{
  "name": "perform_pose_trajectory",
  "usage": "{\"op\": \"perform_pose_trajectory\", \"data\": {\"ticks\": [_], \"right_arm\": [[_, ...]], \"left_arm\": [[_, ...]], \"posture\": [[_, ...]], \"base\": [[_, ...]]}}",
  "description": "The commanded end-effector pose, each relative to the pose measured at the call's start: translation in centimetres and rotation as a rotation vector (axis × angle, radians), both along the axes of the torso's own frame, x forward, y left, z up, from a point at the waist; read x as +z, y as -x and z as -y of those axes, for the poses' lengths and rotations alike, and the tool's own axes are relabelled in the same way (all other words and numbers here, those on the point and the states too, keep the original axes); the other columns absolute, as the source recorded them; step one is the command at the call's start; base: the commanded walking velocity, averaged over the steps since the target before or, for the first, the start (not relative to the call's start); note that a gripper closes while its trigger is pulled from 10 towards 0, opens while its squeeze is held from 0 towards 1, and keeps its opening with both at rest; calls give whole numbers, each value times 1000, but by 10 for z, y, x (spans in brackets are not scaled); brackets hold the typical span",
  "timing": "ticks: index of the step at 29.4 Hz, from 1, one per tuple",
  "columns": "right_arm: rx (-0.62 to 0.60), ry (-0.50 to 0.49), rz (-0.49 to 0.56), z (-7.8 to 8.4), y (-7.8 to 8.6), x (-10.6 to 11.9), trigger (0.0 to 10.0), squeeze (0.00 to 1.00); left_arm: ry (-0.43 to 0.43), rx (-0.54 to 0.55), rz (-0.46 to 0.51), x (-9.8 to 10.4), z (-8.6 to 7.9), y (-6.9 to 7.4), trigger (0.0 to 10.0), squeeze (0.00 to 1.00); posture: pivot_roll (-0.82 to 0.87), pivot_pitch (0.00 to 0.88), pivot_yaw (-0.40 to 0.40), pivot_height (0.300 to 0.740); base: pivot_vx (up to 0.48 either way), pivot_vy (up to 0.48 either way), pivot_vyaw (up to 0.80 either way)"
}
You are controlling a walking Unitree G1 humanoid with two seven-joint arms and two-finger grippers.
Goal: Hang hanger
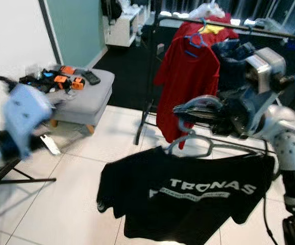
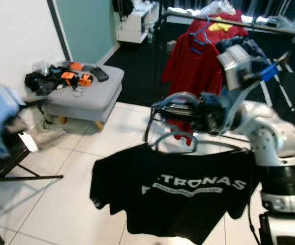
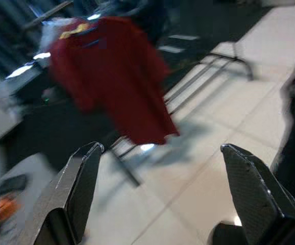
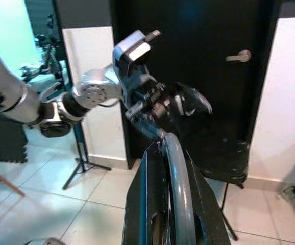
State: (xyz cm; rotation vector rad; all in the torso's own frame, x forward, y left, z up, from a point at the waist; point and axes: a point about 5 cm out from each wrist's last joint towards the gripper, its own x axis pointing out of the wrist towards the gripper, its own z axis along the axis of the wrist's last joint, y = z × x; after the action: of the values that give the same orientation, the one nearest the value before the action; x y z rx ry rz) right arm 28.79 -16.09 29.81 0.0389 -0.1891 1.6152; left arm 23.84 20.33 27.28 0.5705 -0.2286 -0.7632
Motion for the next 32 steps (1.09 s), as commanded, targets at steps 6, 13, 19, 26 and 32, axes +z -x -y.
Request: {"op": "perform_pose_trajectory", "data": {"ticks": [6, 13, 19, 26, 32], "right_arm": [[103, -1, 20, -14, 9, 4, 0, 0], [108, 2, 26, -16, 9, 4, 0, 0], [114, 4, 29, -18, 9, 4, 0, 0], [111, 24, 25, -20, 8, -1, 0, 0], [95, 60, 20, -20, 8, -7, 0, 0]], "left_arm": [[-32, -165, -97, -26, 34, -2, 10000, 0], [-29, -218, -180, -29, 37, 3, 10000, 0], [-34, -251, -246, -32, 42, 9, 10000, 0], [14, -318, -324, -35, 48, 19, 10000, 0], [68, -358, -334, -31, 50, 24, 10000, 0]], "posture": [[-52, 53, -46, 740], [-51, 55, -43, 740], [-47, 56, -45, 740], [-46, 60, -47, 740], [-43, 62, -44, 740]], "base": [[0, 0, 0], [0, 0, 0], [0, 0, 0], [0, 0, 0], [0, 0, 0]]}}
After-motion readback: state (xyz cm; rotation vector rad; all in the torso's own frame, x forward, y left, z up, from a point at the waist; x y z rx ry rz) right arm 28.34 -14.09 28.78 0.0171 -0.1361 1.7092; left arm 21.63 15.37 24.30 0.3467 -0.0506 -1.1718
